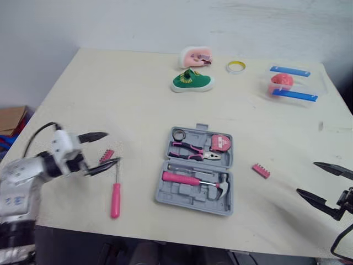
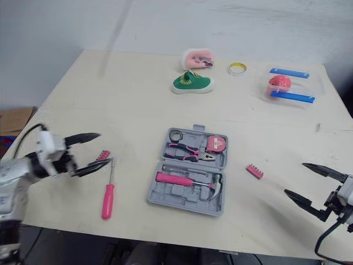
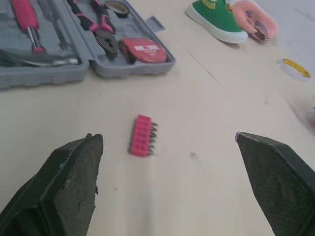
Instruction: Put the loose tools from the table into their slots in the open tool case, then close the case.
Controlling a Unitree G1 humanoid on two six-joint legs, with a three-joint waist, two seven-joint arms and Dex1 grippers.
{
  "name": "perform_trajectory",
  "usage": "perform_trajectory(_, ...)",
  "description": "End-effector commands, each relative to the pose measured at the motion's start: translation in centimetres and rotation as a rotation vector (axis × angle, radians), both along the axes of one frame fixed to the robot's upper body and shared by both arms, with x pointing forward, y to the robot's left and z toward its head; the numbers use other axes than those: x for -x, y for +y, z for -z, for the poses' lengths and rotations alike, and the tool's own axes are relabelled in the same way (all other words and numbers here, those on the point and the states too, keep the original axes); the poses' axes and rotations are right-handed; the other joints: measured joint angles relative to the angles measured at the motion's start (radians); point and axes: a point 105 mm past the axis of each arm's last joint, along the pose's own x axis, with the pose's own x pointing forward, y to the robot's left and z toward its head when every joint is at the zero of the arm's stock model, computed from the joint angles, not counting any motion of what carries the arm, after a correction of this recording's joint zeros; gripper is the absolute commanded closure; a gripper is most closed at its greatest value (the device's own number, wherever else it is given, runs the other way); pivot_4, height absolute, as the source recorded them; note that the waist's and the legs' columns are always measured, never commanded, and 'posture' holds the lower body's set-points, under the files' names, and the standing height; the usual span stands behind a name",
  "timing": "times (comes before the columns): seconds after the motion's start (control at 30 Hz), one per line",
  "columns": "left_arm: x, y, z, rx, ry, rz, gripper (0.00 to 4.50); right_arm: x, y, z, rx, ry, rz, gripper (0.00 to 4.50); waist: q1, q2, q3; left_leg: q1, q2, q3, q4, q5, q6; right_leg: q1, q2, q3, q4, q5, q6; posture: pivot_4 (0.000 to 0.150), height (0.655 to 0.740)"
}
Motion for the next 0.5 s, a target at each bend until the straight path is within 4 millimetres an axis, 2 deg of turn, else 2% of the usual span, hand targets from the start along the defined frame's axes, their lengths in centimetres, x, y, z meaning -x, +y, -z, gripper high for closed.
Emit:
perform_trajectory(0.03, 1.5, 5.6, -0.4, -0.032, -0.036, -0.223, 0.06, 0.7, -2.8, -0.4, 0.043, -0.019, 0.088, 0.0, 0.0, 0.0, 0.0, 0.0, 0.0, 0.0, -0.001, 0.0, 0.0, 0.0, 0.0, 0.0, -0.001, 0.0, 0.0, 0.15, 0.74)
perform_trajectory(0.1, 2.8, 9.1, 0.0, -0.024, -0.012, -0.365, 0.06, 1.1, -4.3, -0.1, 0.052, -0.002, 0.139, 0.0, -0.003, -0.001, 0.001, 0.0, 0.0, -0.001, -0.003, 0.0, 0.001, 0.0, 0.0, -0.001, -0.002, 0.0, -0.001, 0.15, 0.74)
perform_trajectory(0.3, 6.2, 14.5, 1.1, -0.027, 0.052, -0.585, 0.06, 1.9, -7.0, 0.3, 0.067, 0.011, 0.242, 0.0, -0.013, -0.001, 0.001, 0.002, 0.0, 0.001, -0.007, -0.002, 0.003, -0.001, -0.001, 0.0, -0.002, -0.001, -0.001, 0.15, 0.74)
perform_trajectory(0.37, 6.9, 15.1, 1.3, -0.029, 0.06, -0.612, 0.06, 2.1, -7.2, 0.6, 0.065, 0.017, 0.25, 0.0, -0.014, -0.001, 0.001, 0.003, 0.0, 0.001, -0.009, -0.002, 0.003, -0.001, -0.001, 0.0, -0.002, -0.001, -0.002, 0.15, 0.74)
perform_trajectory(0.5, 7.1, 13.7, 1.4, -0.008, 0.058, -0.572, 0.06, 1.7, -6.4, 1.3, 0.057, 0.028, 0.211, 0.0, -0.016, -0.001, 0.001, 0.004, 0.0, 0.001, -0.011, -0.001, 0.002, -0.002, -0.001, 0.0, 0.0, -0.001, -0.002, 0.15, 0.74)
